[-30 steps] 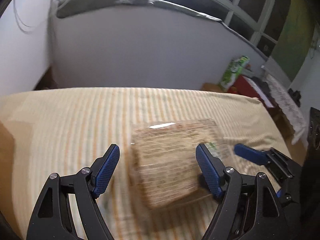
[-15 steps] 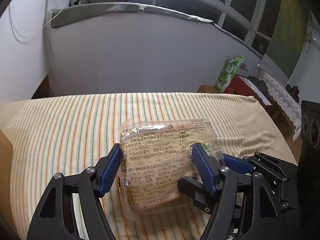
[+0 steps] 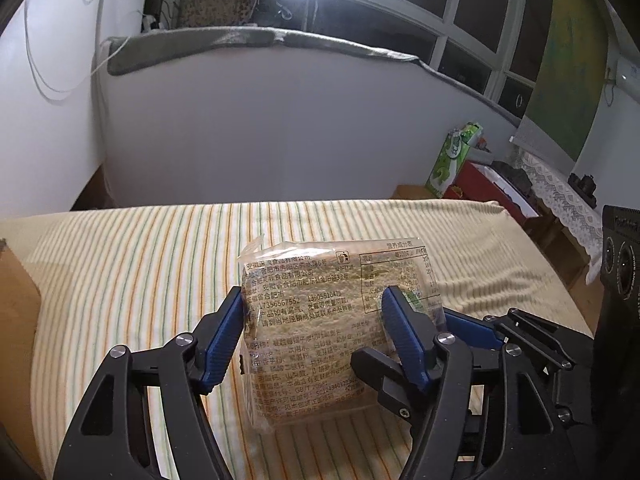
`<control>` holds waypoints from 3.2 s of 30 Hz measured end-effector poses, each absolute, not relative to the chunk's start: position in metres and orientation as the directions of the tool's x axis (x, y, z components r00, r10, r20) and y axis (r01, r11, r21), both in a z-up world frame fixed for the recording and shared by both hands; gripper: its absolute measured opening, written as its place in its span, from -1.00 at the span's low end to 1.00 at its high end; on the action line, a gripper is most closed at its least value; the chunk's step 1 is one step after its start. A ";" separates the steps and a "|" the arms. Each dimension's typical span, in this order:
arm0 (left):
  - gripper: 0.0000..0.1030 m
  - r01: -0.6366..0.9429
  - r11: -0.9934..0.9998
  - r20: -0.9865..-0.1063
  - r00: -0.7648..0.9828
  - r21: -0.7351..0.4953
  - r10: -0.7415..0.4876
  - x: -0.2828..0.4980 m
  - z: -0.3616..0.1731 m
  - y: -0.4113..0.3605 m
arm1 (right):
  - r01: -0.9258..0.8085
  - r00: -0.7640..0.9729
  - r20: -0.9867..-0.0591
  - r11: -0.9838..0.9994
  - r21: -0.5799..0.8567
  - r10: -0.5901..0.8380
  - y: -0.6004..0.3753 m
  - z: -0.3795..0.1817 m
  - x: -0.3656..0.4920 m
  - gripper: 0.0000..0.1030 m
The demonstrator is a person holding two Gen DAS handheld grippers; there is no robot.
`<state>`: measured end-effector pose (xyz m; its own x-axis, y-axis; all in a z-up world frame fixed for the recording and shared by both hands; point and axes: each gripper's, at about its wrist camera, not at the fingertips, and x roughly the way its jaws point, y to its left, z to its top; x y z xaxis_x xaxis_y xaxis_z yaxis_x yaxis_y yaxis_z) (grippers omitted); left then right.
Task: Organize snacks
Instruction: 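Lift the bread loaf with both tools and carry it over the box, then lower the bread loaf into the box and open both tools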
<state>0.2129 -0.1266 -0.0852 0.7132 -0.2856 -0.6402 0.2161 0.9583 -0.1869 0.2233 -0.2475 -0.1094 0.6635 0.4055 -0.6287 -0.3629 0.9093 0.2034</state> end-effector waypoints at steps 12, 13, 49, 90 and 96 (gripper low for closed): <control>0.33 0.256 0.951 -0.551 0.775 -0.173 -0.309 0.155 -0.025 -0.119 | -0.367 0.754 -0.532 0.919 0.145 0.385 -0.245 -0.037 0.145 0.19; 0.33 0.260 0.950 -0.543 0.780 -0.171 -0.311 0.149 -0.020 -0.118 | -0.369 0.760 -0.524 0.919 0.140 0.386 -0.244 -0.030 0.137 0.19; 0.33 0.117 0.981 -0.428 0.887 -0.154 -0.174 0.033 0.024 0.006 | -0.590 0.679 -0.498 0.805 0.066 0.539 -0.071 0.008 0.067 0.19; 0.36 -0.135 0.974 -0.521 0.853 -0.181 0.022 0.065 -0.022 0.121 | -0.672 0.543 -0.613 0.735 0.091 0.573 0.031 -0.061 0.133 0.27; 0.57 -0.187 0.971 -0.558 0.827 -0.150 0.073 0.070 -0.034 0.125 | -0.640 0.612 -0.576 0.767 0.040 0.541 0.019 -0.053 0.128 0.51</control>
